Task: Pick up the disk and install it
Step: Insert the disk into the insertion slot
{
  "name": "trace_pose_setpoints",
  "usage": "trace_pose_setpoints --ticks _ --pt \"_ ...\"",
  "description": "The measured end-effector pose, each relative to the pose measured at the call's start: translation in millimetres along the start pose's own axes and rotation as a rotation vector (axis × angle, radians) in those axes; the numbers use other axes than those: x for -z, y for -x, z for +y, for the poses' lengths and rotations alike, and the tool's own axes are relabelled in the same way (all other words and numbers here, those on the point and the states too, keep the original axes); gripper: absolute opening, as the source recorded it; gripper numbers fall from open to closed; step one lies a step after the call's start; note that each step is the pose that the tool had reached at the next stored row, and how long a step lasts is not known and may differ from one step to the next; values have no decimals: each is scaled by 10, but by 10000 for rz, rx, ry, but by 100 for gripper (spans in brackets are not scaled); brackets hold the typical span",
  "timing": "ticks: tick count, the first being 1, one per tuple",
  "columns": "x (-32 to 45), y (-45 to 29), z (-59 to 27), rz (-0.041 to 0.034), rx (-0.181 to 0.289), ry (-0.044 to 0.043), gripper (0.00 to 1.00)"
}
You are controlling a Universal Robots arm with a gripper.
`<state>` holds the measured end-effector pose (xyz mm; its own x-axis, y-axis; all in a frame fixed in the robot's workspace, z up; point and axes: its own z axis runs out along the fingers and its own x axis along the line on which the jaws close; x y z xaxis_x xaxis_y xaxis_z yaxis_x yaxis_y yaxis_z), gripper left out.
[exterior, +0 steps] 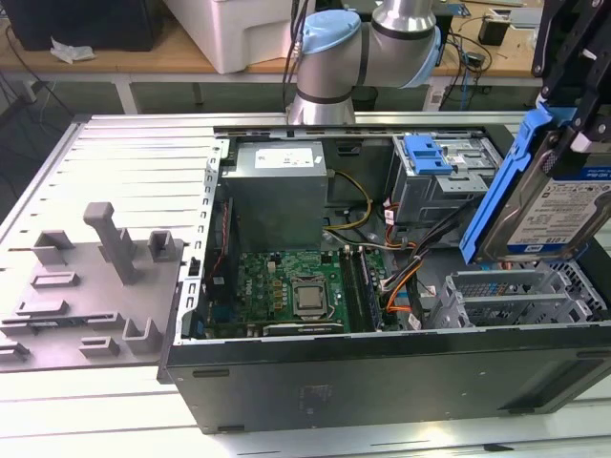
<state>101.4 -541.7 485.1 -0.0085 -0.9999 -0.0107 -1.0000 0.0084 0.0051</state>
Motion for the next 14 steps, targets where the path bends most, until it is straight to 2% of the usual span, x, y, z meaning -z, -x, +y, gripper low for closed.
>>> trace_pose_setpoints --ticks 14 --pt "-77 -60 -15 -17 0 0 37"
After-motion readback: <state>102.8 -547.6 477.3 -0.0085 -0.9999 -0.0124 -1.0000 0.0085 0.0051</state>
